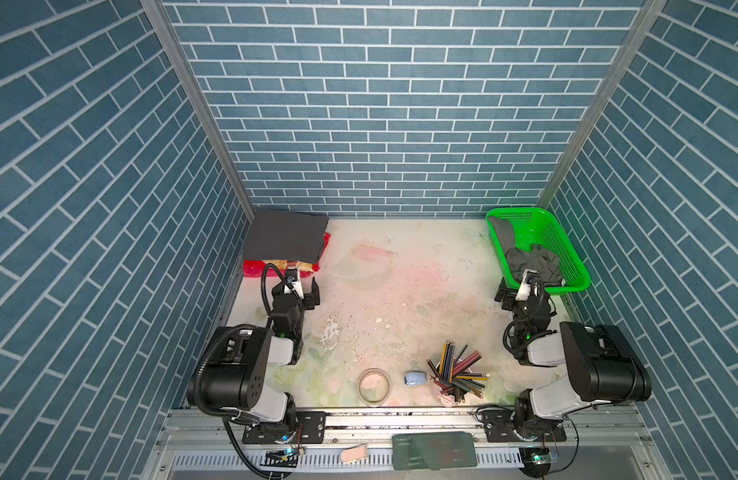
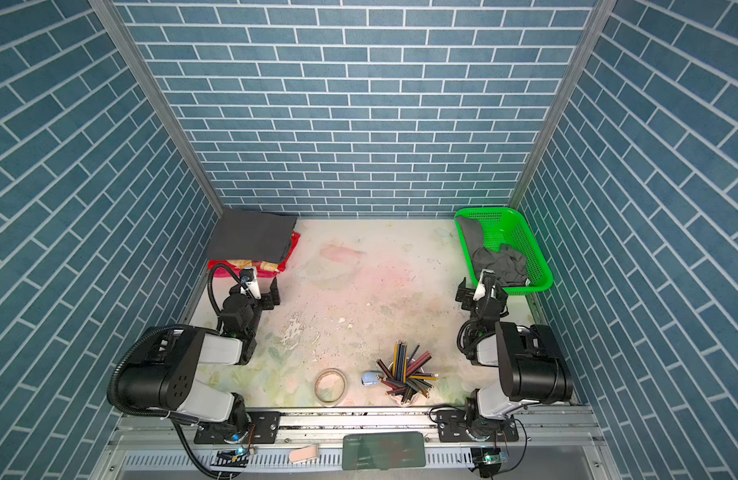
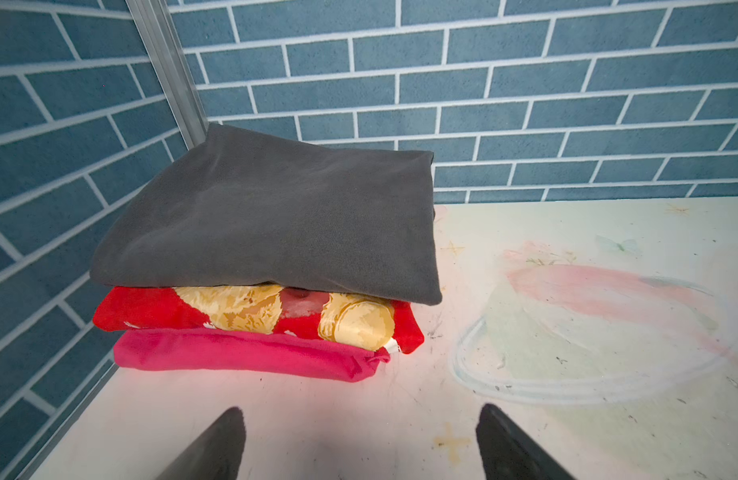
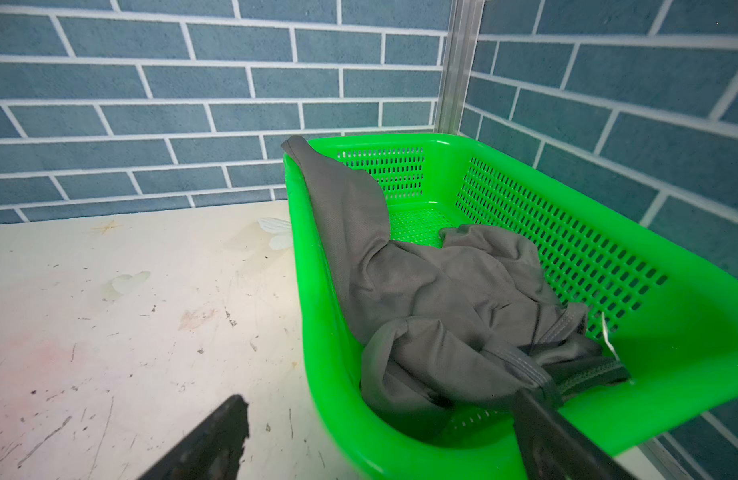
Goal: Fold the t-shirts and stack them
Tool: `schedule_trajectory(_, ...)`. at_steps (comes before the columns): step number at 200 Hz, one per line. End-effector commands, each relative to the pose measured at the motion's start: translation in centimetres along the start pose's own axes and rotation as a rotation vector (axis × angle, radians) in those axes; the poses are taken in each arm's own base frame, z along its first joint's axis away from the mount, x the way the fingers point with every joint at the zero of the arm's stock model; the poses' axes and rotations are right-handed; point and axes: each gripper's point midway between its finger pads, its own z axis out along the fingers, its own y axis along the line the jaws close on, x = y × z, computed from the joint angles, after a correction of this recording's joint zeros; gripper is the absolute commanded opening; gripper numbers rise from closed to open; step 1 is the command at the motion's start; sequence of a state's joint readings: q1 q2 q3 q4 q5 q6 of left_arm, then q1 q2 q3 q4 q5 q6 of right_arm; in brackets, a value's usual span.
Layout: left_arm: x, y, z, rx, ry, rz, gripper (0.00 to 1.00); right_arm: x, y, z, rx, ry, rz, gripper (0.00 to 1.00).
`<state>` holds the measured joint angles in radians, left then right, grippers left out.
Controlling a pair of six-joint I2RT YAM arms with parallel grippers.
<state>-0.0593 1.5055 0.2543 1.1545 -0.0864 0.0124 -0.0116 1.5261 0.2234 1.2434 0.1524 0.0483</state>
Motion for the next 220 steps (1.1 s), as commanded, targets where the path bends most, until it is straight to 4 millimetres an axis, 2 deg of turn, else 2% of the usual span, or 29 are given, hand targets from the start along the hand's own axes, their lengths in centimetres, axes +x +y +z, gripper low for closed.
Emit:
schedule_trajectory(1, -0.3, 0.0, 0.4, 0.002, -0.003, 0.003, 0.89, 0.1, 0.3, 0.1, -0.018, 0.002, 0.013, 0.99)
schedule_trajectory(166, -0.3, 0.1, 0.2, 0.027, -0.013, -0.016, 0.89, 0.1, 0.3, 0.1, -0.018, 0.004, 0.014, 0.99)
schedule_trajectory(185, -0.7, 1.1, 0.2, -0.061, -0.012, -0.026, 0.89, 0.0, 0.3, 0.0, -0.018, 0.001, 0.014, 0.99)
schedule_trajectory(194, -1.5, 2.5, -0.3, -0.134, -0.028, -0.057, 0.89, -0.7, 0.2, 0.0, -0.009, -0.016, 0.012, 0.99)
schedule_trajectory(202, -2.0, 4.0, -0.7, -0.229, -0.001, -0.076, 0.89, -0.9, 0.5, 0.0, -0.019, 0.01, 0.001, 0.99)
schedule_trajectory(220, -2.2, 8.7, -2.7, -0.549, 0.143, -0.175, 0.89, -3.2, 0.1, -0.7, 0.032, -0.002, -0.01, 0.99)
